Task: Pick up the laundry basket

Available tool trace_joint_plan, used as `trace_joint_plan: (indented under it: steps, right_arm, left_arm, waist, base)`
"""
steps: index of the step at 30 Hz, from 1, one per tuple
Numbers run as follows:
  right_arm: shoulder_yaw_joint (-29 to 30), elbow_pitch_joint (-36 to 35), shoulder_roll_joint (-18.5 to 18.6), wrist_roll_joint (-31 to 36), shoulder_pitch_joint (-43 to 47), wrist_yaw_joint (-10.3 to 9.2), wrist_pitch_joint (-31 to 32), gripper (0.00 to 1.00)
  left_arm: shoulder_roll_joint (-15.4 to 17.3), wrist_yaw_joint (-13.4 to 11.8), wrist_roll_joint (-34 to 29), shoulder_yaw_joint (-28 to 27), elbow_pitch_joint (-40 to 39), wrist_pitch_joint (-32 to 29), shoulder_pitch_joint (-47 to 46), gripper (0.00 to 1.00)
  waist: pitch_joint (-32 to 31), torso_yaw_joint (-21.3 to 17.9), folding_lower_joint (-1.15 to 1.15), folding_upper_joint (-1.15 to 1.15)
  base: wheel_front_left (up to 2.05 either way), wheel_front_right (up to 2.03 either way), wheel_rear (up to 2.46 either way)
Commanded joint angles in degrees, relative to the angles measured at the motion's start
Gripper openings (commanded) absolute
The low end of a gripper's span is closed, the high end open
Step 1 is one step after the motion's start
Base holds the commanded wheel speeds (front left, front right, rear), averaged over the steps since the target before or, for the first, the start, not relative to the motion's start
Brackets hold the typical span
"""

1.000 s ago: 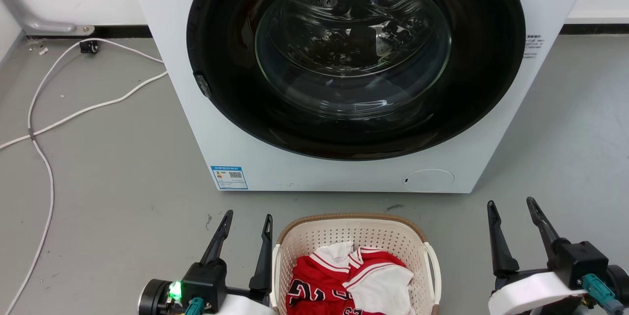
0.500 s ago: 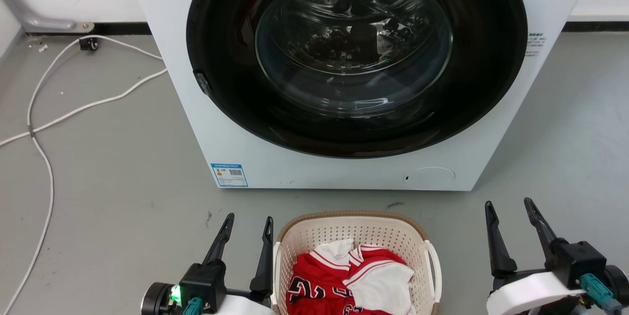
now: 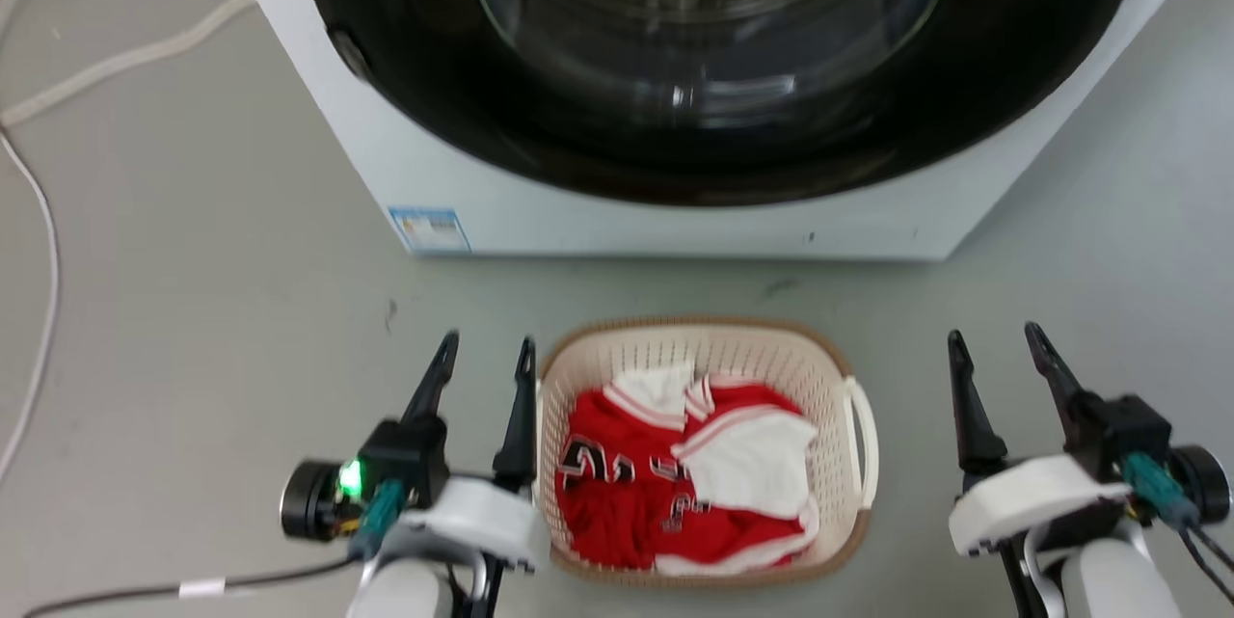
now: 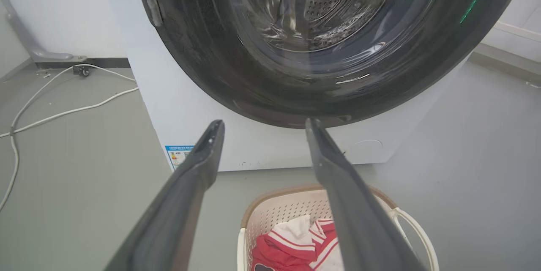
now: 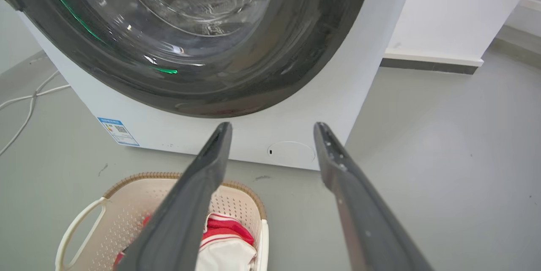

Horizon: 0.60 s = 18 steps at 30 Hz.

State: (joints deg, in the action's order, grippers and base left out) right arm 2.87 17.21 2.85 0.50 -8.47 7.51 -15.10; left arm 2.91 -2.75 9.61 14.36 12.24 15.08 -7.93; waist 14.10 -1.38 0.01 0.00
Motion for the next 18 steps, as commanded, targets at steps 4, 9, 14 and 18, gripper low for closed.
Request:
trace_joint_plan:
  steps: [4, 9, 14, 18]
  right_arm:
    - [0.59, 5.70, 0.05, 1.50, -5.95, -0.04, 0.20, 1.00]
    - [0.75, 13.82, 0.03, 1.55, -12.79, -0.04, 1.72, 1.00]
    - [1.02, 22.74, 0.05, -0.08, -19.39, -0.04, 3.62, 1.00]
    - [1.21, 29.22, 0.05, -0.42, -24.43, -0.04, 4.35, 1.00]
  left_arm:
    - [-0.01, -0.36, -1.17, -1.02, 4.98, 0.15, -6.40, 1.00]
    - [0.00, 0.83, -1.55, -1.31, 13.93, 0.15, -13.72, 1.00]
    - [0.34, 3.34, -1.94, -1.52, 23.90, 0.15, -21.06, 1.00]
    - [0.73, 5.36, -2.48, -1.05, 32.66, 0.15, -26.93, 1.00]
  waist:
    - [11.35, -0.26, -0.01, 0.00]
    - [17.35, -0.14, -0.01, 0.00]
    - [21.92, -0.03, -0.01, 0.00]
    - [24.71, 0.18, -0.01, 0.00]
  base:
    - [0.00, 0.00, 0.00]
    - [0.00, 0.00, 0.00]
    - [0.00, 0.00, 0.00]
    - [0.00, 0.00, 0.00]
